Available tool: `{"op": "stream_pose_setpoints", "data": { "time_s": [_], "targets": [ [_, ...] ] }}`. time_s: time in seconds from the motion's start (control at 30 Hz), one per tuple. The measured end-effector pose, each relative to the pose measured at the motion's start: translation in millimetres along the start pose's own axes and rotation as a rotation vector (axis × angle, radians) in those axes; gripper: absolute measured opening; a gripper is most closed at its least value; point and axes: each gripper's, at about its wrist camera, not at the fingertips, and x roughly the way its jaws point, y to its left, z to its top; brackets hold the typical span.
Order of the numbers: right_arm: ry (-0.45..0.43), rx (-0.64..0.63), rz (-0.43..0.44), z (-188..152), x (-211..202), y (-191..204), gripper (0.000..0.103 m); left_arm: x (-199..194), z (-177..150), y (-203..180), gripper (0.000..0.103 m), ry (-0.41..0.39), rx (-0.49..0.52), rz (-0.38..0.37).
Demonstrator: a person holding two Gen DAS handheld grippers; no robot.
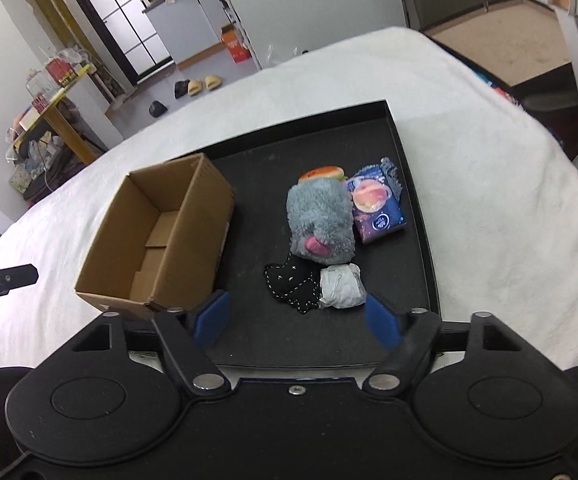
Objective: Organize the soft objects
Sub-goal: 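Lower the right gripper onto the white crumpled cloth and close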
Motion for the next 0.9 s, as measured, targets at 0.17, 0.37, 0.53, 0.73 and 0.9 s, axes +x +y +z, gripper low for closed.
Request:
{"op": "stream_pose_setpoints", "data": {
  "time_s": [0.17,0.37,0.53,0.73,0.9],
  "targets": [
    [0.032,0.021,-0.014,6,21,-7,0.069,26,5,0,0.064,0.038,-0.012,0.031],
    [0.095,0.039,-0.028,10,57,-16,0.068,46,9,4,0.058,0.032,-0.051,0.087],
    [0.140,0.039,-0.042,11,78,-18,0.066,64,13,4,0.057,0.057,-0.056,0.120],
    [0.176,0.031,-0.088,13,96,-22,0.063,80,12,-2,0.057,0.102,-0.035,0.160],
    [0.204,0.018,-0.120,11,109,-22,0.056,91,11,2,0.056,0.136,-0.054,0.182]
  ]
}}
